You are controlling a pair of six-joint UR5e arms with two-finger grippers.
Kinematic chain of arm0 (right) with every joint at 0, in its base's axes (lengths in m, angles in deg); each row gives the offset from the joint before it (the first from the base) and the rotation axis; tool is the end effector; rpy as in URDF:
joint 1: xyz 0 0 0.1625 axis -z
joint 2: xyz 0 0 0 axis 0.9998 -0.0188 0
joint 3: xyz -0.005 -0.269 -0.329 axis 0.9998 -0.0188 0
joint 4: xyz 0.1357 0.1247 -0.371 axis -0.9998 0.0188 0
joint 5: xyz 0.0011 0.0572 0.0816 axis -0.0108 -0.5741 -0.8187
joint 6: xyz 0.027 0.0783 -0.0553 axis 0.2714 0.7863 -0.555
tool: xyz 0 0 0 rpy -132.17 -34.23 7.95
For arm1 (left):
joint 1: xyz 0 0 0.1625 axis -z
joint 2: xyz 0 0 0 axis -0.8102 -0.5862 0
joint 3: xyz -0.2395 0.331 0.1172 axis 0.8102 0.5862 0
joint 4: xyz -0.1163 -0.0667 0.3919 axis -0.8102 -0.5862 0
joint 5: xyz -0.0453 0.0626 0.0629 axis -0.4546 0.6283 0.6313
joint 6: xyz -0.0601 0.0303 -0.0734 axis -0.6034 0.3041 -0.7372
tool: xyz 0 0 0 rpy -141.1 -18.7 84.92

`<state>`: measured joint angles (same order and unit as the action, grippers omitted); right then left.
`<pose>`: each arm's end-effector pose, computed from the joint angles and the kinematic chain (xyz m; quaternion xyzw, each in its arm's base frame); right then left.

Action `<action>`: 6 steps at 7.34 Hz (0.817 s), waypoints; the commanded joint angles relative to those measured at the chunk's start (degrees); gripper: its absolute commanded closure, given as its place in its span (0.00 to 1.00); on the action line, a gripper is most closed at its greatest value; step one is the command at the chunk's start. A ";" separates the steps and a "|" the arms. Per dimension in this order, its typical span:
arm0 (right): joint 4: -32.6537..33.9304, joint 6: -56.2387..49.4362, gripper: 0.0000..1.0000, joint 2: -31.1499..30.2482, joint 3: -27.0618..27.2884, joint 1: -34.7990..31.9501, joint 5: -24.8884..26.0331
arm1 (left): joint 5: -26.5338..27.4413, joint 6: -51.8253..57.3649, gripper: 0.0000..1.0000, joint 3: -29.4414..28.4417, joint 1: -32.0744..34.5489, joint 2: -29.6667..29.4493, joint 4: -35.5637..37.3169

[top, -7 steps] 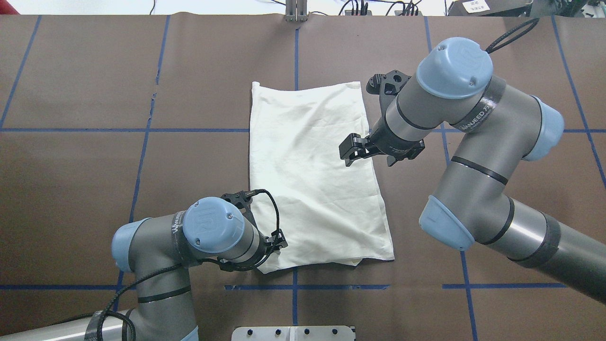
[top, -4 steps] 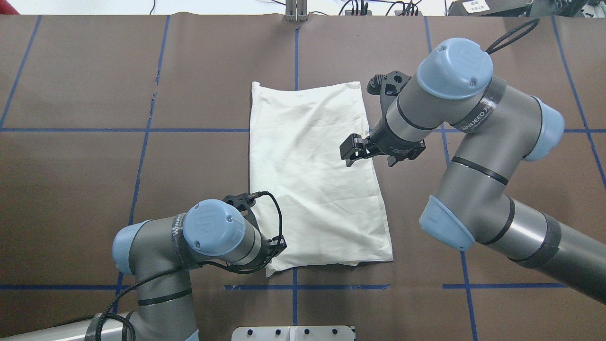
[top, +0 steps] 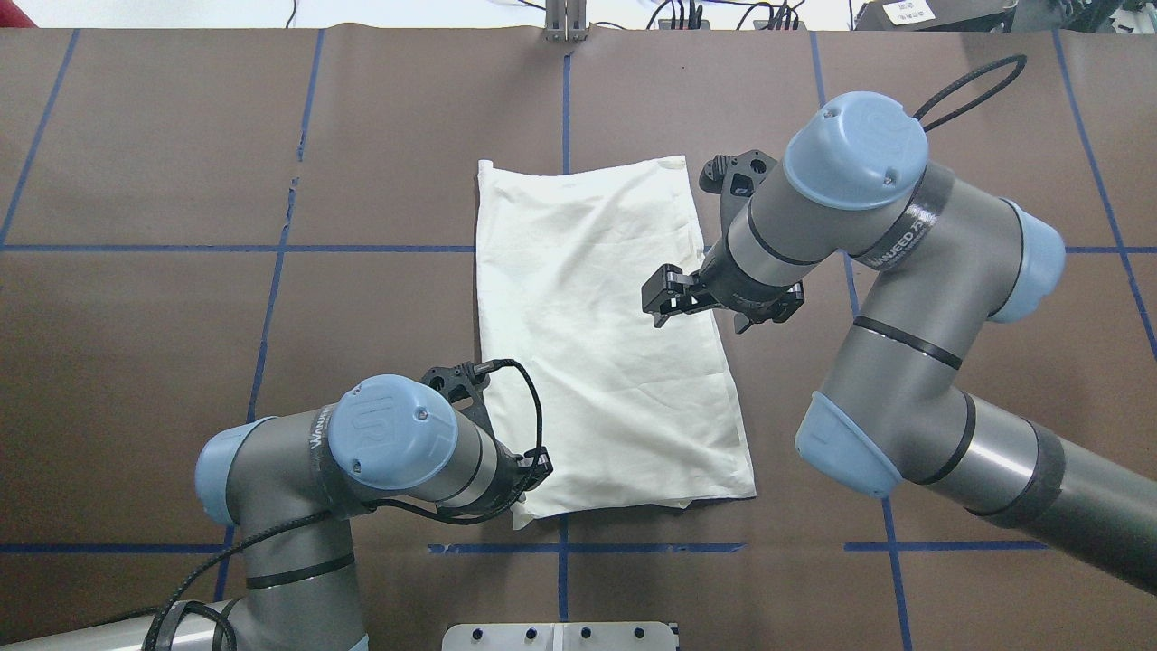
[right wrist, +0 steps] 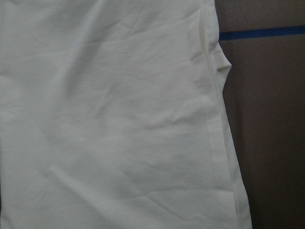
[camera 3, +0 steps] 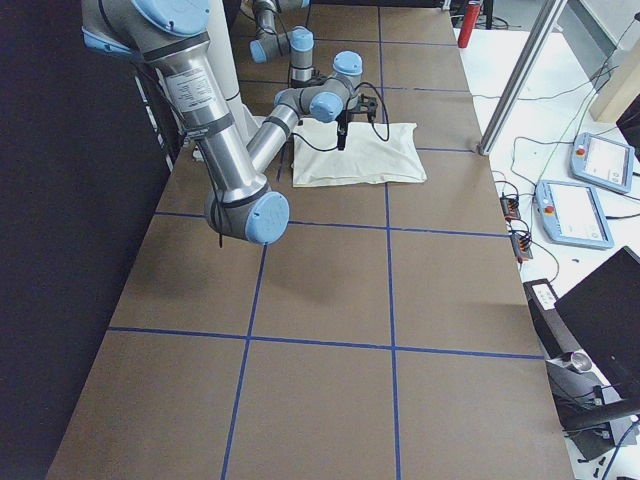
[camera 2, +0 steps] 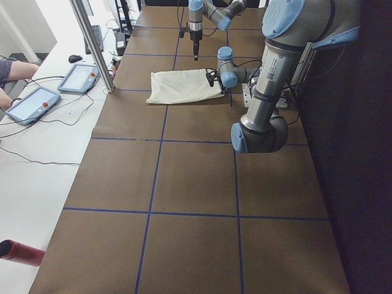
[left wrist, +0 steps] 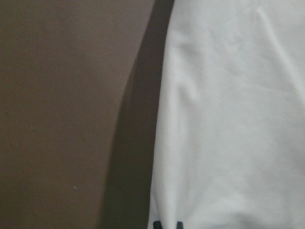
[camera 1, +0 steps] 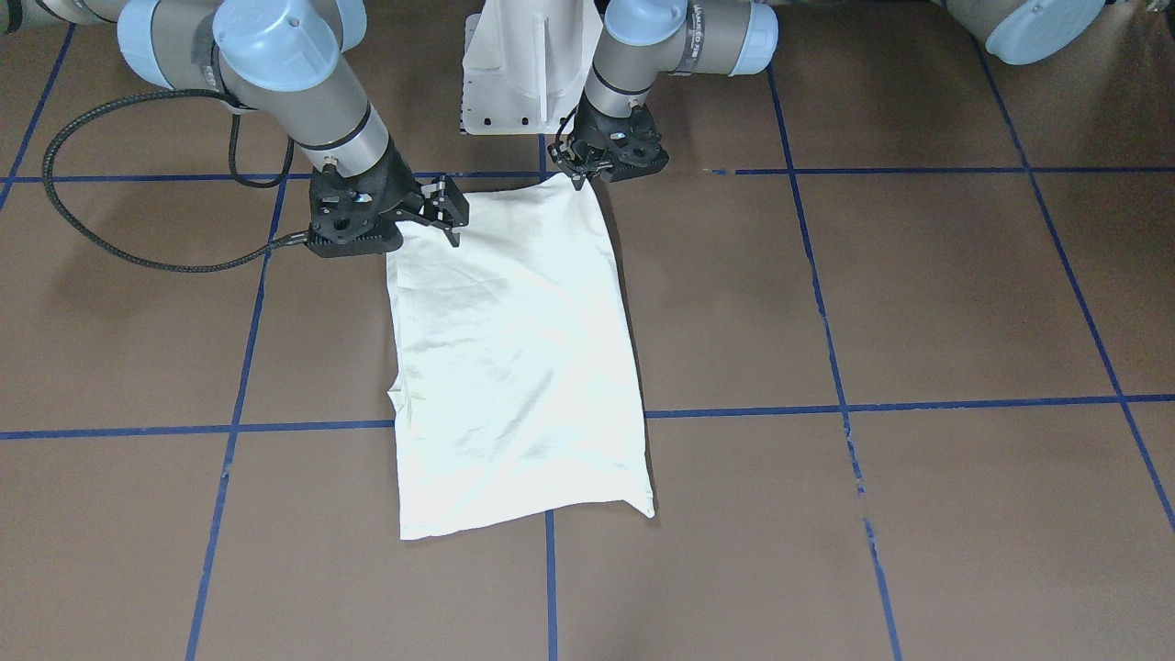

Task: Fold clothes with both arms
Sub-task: 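Lower both grippers to the bundle's corners nearest the robot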

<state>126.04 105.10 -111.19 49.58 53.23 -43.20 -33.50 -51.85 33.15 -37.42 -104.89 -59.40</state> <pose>-0.4430 -0.4243 0.2301 -0.0274 -0.4481 0.0454 0.8924 0.5687 -0.2821 0.2149 -0.0948 0.4750 -0.1476 0.8624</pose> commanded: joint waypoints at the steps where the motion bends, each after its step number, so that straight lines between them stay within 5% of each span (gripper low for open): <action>1: -1.41 19.44 0.00 -3.06 1.53 8.05 7.19 | 0.03 1.12 1.00 0.47 0.01 0.04 -0.02; 4: -7.49 37.36 0.00 -7.74 1.20 19.40 19.51 | 0.03 1.39 1.00 0.39 0.01 0.13 -0.02; 6: -5.74 37.46 0.00 -8.79 0.58 20.13 19.89 | 0.20 1.48 1.00 -0.23 0.01 0.13 -0.19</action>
<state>119.12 141.93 -119.29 50.42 72.40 -24.04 -33.40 -50.43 33.21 -37.41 -104.76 -59.50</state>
